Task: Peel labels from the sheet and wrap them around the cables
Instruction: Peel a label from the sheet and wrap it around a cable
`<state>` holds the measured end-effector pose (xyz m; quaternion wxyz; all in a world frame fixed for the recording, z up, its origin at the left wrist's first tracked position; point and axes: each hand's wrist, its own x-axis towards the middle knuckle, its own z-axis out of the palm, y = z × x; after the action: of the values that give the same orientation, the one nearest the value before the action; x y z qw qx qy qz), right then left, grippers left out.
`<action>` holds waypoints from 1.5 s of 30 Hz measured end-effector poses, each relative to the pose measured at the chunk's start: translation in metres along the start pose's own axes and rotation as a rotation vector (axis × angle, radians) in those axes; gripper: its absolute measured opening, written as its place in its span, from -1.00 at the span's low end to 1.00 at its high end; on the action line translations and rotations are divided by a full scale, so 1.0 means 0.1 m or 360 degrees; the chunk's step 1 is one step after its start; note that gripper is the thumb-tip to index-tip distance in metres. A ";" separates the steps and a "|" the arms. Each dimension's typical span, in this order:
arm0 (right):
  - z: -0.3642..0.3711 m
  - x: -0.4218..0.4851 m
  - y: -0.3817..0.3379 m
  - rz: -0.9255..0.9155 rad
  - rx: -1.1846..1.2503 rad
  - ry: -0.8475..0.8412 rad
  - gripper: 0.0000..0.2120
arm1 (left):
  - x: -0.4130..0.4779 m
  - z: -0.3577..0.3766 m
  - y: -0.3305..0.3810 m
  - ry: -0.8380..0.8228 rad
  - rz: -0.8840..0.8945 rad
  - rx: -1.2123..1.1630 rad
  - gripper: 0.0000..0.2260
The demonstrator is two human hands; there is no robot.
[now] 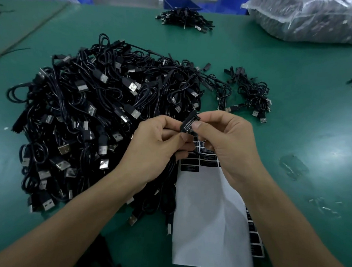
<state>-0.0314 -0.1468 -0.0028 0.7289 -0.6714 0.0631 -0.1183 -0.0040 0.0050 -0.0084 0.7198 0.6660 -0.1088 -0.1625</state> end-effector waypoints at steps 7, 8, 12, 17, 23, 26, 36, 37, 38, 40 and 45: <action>-0.01 -0.01 0.00 -0.0051 -0.0068 -0.0010 -0.84 | -0.01 0.00 0.00 -0.0019 0.0018 0.0023 -0.96; -0.01 -0.01 0.00 -0.0050 -0.0070 -0.0007 -0.84 | -0.01 0.00 0.00 -0.0016 0.0024 0.0028 -0.96; -0.01 -0.01 -0.01 -0.0049 -0.0092 0.0006 -0.84 | -0.01 0.00 -0.01 -0.0009 0.0032 0.0040 -0.96; -0.01 0.00 -0.01 -0.0088 -0.0151 -0.0015 -0.83 | -0.01 0.00 -0.01 0.0004 0.0012 0.0042 -0.95; -0.01 0.00 -0.01 -0.0083 -0.0179 -0.0003 -0.84 | -0.01 0.01 0.00 -0.0010 0.0019 0.0053 -0.96; -0.02 0.00 0.00 -0.0065 -0.0197 0.0001 -0.88 | -0.01 0.01 0.00 -0.0016 0.0028 0.0069 -0.96; -0.02 0.02 0.01 0.0103 -0.0082 0.0009 -0.95 | -0.01 0.01 -0.01 -0.0005 0.0028 0.0089 -0.96; -0.02 0.02 0.01 0.0116 -0.0075 0.0022 -0.94 | -0.01 0.01 -0.01 -0.0007 0.0027 0.0092 -0.96; -0.02 0.02 0.02 0.0124 -0.0075 0.0037 -0.94 | -0.01 0.01 -0.01 -0.0010 0.0027 0.0096 -0.96; -0.01 0.02 0.03 0.0129 -0.0086 0.0072 -0.93 | 0.00 0.01 -0.01 -0.0013 0.0028 0.0106 -0.95; 0.00 0.01 0.04 0.0151 -0.0080 0.0133 -0.94 | -0.01 0.02 -0.01 -0.0013 0.0034 0.0131 -0.94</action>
<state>-0.0299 -0.1470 -0.0065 0.7133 -0.6801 0.1283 -0.1100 -0.0059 0.0041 -0.0088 0.6930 0.6933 -0.1254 -0.1529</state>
